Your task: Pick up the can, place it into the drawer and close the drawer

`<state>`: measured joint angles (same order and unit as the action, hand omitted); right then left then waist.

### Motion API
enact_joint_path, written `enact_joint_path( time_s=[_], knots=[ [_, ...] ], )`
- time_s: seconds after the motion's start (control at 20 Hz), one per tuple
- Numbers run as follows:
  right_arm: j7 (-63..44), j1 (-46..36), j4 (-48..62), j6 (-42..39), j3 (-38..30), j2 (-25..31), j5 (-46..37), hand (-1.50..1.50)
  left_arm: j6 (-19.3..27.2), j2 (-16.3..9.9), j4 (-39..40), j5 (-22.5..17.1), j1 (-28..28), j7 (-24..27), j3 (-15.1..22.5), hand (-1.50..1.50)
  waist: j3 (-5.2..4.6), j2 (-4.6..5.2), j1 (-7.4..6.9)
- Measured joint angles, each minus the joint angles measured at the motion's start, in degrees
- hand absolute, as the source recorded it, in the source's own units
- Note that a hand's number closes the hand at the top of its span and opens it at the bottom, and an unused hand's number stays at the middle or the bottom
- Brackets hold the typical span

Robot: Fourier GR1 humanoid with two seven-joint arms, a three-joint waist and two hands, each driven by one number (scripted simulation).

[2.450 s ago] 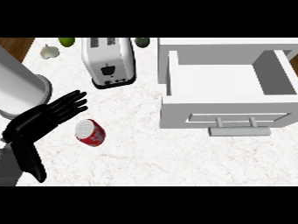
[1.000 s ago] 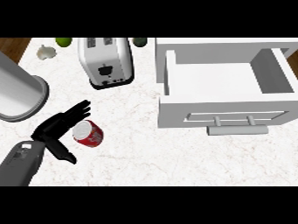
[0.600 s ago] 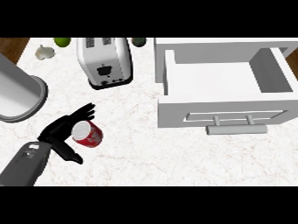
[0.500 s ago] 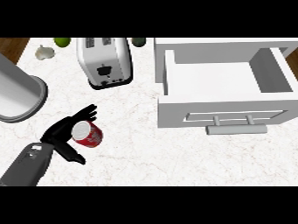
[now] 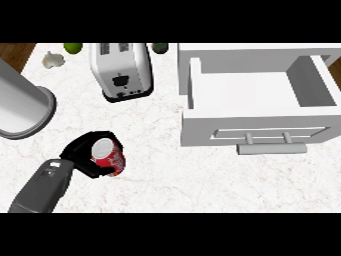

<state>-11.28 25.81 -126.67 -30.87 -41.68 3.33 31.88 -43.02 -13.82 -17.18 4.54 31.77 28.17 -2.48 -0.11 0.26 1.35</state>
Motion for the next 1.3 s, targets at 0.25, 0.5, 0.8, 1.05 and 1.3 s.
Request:
enact_joint_path(
  time_s=[0.25,0.5,0.8,1.05,1.3],
  knots=[
    [-1.2,0.0,-1.0,0.5,0.0,-0.4,0.8,-1.50,-2.5,2.5,-2.6,-1.9,1.2,-2.7,0.1,1.50,0.03,-0.18,-0.42],
    [-1.1,0.4,-1.3,0.5,-0.1,-1.7,0.2,-1.50,0.3,3.6,-5.9,-6.4,0.4,-4.1,-3.2,1.50,0.09,-0.37,-1.12],
    [-2.1,1.1,-3.3,1.6,-0.7,-2.3,0.1,-1.50,17.7,6.7,-8.3,-14.5,-1.1,-0.1,-13.6,1.50,0.14,-0.70,-2.30],
    [-2.0,2.3,-4.3,2.0,-1.0,-2.8,1.0,-1.50,27.9,10.7,-17.9,-17.5,-1.3,-3.4,-15.1,1.50,0.22,-0.97,-2.39],
    [-1.9,3.1,-4.6,2.0,-0.8,-2.7,1.5,-1.50,35.8,12.9,-31.5,-18.4,-1.2,-10.9,-12.1,1.50,0.22,-0.97,-2.22]
  ],
)
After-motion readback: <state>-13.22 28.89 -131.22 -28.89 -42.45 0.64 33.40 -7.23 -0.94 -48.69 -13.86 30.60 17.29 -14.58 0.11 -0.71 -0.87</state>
